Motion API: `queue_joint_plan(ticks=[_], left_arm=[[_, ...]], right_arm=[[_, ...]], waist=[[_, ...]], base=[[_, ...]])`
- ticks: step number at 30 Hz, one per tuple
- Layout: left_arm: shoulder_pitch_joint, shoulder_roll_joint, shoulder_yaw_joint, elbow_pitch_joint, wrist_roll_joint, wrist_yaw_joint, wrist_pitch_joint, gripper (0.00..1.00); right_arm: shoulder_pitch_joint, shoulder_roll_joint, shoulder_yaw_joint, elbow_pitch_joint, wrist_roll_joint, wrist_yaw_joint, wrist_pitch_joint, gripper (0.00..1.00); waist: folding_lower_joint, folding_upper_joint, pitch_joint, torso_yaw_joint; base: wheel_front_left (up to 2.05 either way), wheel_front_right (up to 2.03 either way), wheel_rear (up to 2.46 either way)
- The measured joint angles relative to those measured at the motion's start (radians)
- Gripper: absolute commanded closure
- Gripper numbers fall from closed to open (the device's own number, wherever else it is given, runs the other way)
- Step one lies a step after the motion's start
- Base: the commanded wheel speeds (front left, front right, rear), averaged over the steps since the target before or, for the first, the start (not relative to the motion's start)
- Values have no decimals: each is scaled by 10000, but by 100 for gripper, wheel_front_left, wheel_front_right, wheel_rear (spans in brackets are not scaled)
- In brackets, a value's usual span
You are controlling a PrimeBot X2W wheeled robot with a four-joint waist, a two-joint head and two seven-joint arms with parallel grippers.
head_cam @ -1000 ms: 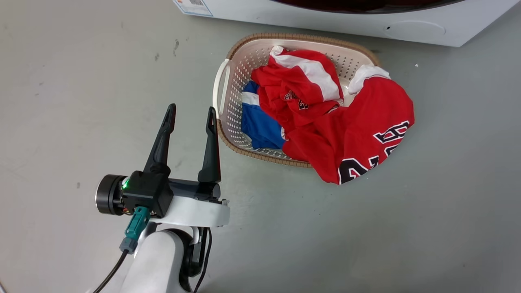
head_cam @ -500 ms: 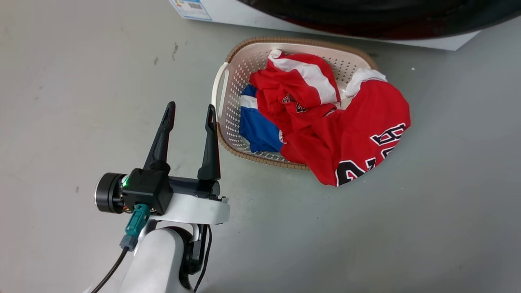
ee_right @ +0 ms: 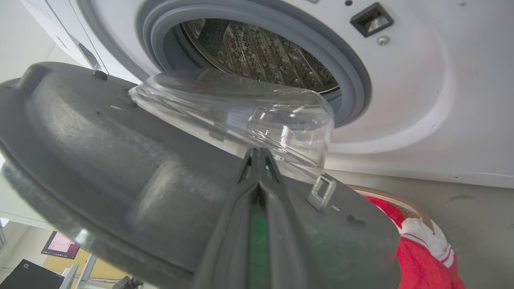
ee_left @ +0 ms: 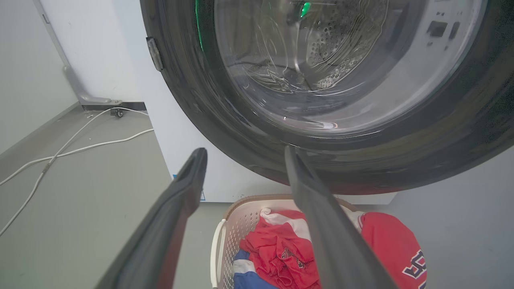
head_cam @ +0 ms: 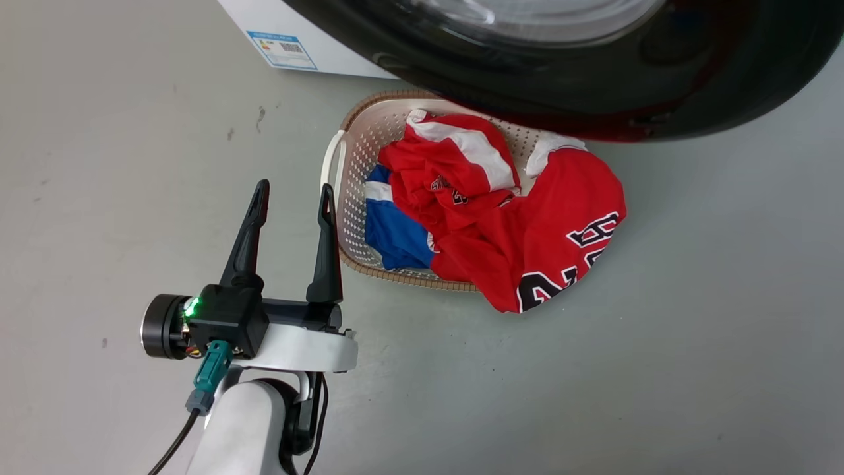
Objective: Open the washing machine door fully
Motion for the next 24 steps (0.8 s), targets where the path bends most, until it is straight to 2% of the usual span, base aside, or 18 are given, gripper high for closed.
queue_joint_plan(ticks=[12, 24], left_arm=[[271, 2, 94, 88, 90, -111, 0, 0], [633, 2, 284, 73, 221, -201, 0, 0]], right_arm=[[1640, 328, 378, -1436, 332, -2, 238, 100], [3727, 848, 1030, -3503, 523, 0, 420, 100]], waist=[[0, 0, -572, -149], [-1, 0, -1056, -124]], base=[[0, 0, 0], [0, 0, 0]])
